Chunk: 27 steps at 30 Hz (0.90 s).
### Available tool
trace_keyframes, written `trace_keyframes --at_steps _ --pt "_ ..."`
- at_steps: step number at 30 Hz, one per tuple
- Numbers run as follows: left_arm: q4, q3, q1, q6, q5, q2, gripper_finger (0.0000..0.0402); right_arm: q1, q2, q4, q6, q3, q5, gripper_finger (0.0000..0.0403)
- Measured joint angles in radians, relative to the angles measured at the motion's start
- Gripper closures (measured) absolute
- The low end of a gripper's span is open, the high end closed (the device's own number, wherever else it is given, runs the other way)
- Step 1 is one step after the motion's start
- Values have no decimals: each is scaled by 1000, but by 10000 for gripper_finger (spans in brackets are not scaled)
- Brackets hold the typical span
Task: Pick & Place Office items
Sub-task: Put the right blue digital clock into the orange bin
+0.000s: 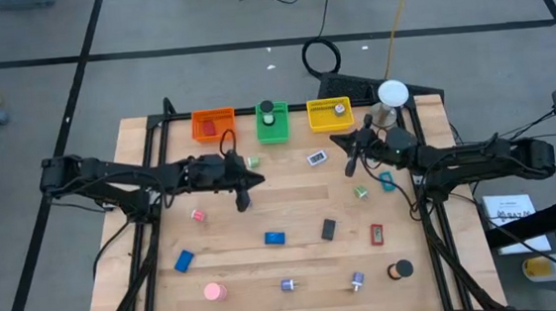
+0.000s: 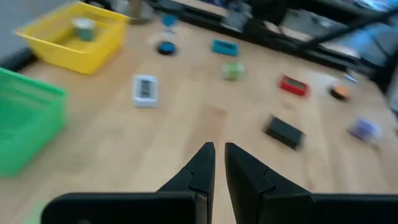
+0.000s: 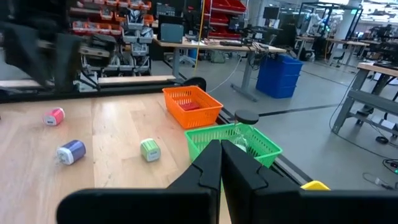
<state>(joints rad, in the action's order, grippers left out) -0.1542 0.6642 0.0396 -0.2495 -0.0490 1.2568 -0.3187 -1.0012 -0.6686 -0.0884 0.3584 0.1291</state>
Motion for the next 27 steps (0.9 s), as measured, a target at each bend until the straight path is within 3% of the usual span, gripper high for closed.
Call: trace_keyframes --at_steps 7,10,16,27 --pt "11 3 -97 -5 14 71 361 0 0 15 -2 0 0 399" --pt "1 3 -123 -64 21 134 341 0 0 10 -2 0 1 399" --pt "7 42 -192 -87 41 254 258 0 -1 7 -3 0 1 399" --pt "145 246 -269 -44 23 471 113 0 -2 7 -4 0 1 399"
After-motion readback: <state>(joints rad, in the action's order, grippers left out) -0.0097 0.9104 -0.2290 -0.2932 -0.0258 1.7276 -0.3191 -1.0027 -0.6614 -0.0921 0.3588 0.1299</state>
